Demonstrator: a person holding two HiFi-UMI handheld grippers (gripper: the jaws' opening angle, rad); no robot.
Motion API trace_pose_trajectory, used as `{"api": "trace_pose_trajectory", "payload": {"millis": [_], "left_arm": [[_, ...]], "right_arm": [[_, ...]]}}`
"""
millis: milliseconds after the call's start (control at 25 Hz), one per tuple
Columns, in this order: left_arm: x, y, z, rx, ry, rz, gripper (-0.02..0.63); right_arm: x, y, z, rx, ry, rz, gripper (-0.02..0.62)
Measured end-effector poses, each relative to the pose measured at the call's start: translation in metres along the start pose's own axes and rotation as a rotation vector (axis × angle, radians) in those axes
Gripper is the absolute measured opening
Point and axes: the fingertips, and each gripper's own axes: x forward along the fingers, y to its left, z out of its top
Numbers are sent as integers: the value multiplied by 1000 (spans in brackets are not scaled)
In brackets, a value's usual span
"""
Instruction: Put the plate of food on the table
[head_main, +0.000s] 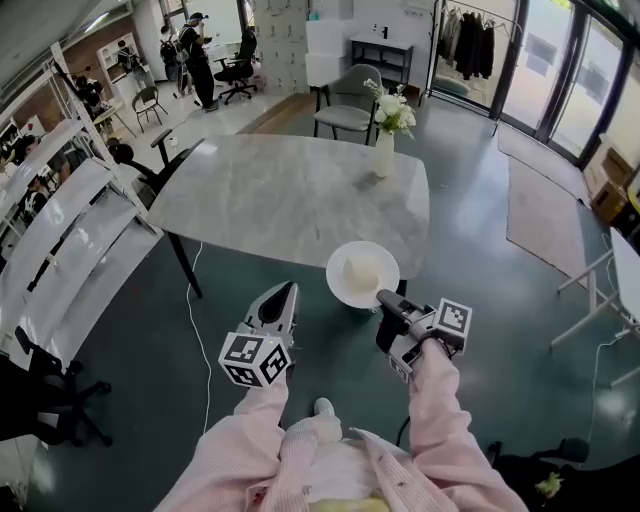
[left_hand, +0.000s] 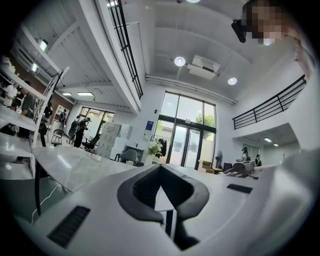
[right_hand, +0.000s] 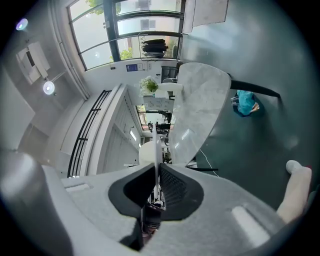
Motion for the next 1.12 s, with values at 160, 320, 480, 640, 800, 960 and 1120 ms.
{"api": "trace_pose_trajectory", "payload": {"millis": [160,320,480,640,800,960,1120], "left_arm": [[25,20,4,-5,1,-11,-9],[42,31,0,-14,6,-14,-9],[52,51,1,-18,13,9,-9],[65,79,-1,-29,19,32,-9],[89,103,-7,-44,31,50,-9],[123,129,-6,-50,37,55,-9],[161,155,-8,-65,52,63,-9]], "right_arm": [[28,0,16,-4,-5,1,20],[47,-4,29,-5,3,-5,20],[67,-6,37,-15,23,9,20],[97,-12,49,-14,30,7,20],[130,-18,66,-7,48,16,20],[165,-23,91,-11,54,16,20],[202,-29,119,-20,67,20,20]]}}
